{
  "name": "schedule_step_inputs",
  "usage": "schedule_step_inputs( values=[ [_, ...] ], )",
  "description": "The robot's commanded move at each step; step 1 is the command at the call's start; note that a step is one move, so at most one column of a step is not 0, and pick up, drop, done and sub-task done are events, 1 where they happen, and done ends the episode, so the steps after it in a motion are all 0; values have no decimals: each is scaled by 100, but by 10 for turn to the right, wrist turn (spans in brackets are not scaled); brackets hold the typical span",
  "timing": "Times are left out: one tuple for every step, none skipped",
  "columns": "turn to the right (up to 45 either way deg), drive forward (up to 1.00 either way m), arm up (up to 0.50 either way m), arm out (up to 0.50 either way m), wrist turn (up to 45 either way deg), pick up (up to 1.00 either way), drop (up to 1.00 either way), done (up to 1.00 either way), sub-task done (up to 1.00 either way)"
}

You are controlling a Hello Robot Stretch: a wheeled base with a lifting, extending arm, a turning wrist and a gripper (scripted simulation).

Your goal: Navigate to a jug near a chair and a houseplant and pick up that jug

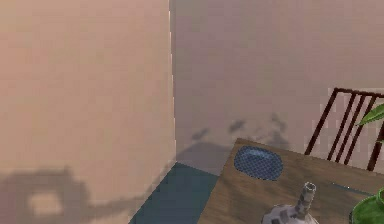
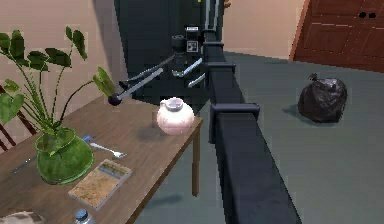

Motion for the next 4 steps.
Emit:
schedule_step_inputs(
  values=[
    [0,0,0,0,450,0,0,0,0],
    [0,0,0,0,330,0,0,0,0],
    [0,0,-28,0,0,0,0,0,0],
    [0,0,0,0,0,100,0,0,0]
  ],
)
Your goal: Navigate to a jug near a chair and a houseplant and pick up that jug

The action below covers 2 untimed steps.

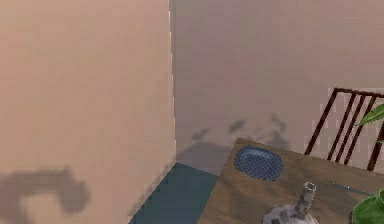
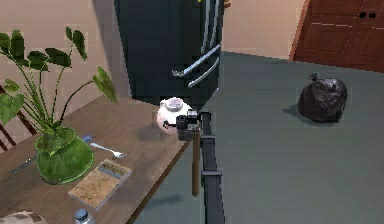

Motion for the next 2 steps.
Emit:
schedule_step_inputs(
  values=[
    [0,0,10,0,0,0,0,0,0],
    [0,0,0,0,0,0,0,100,0]
  ],
)
